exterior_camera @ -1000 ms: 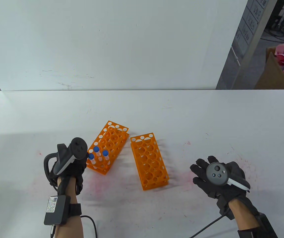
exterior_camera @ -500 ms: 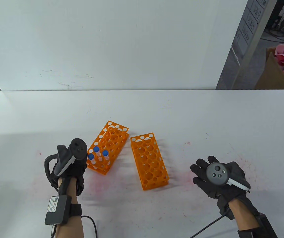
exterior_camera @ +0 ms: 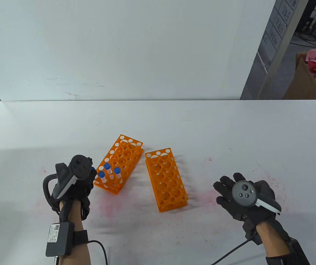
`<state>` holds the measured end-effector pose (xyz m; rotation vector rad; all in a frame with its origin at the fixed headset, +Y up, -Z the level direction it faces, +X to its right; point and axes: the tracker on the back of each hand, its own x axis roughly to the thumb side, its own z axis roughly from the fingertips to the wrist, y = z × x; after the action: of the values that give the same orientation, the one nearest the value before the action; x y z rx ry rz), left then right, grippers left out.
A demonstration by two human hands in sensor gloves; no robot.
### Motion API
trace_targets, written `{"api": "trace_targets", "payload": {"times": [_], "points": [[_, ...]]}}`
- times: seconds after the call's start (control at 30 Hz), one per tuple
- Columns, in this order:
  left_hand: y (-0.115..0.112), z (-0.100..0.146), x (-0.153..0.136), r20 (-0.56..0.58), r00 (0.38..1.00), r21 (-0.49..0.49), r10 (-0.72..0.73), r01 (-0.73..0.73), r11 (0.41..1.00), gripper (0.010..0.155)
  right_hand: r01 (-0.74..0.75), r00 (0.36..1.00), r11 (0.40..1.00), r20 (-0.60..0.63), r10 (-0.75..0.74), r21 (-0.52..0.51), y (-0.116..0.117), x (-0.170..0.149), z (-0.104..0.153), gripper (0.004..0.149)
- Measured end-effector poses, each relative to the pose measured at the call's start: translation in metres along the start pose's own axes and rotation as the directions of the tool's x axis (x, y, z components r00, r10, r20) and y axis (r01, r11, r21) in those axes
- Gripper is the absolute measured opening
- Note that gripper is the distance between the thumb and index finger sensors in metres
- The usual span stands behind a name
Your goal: Transfer 4 test tubes between racks (Left hand only)
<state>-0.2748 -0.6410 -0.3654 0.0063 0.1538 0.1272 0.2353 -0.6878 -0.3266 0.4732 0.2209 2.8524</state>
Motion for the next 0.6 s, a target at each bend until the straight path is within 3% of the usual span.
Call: {"api": "trace_targets", "payload": {"times": [0.13, 0.33, 0.6], "points": [[0.008, 0.017, 0.001, 0.021, 0.999, 0.085, -0.034, 0.032, 0.996, 0.063, -0.002, 1.000, 0.999, -0.014, 0.001, -0.048, -0.005, -0.003, 0.002, 0.060], [0.013, 0.037, -0.002, 0.062, 0.998, 0.088, -0.018, 0.013, 0.996, 0.064, -0.035, 0.999, 0.998, 0.004, 0.036, -0.048, -0.002, 0.003, 0.001, 0.061], [-0.012, 0.059, 0.003, 0.136, 0.989, 0.239, -0.062, 0.027, 0.971, 0.070, -0.058, 0.998, 0.994, -0.008, 0.058, -0.088, -0.002, 0.003, 0.000, 0.064]]}}
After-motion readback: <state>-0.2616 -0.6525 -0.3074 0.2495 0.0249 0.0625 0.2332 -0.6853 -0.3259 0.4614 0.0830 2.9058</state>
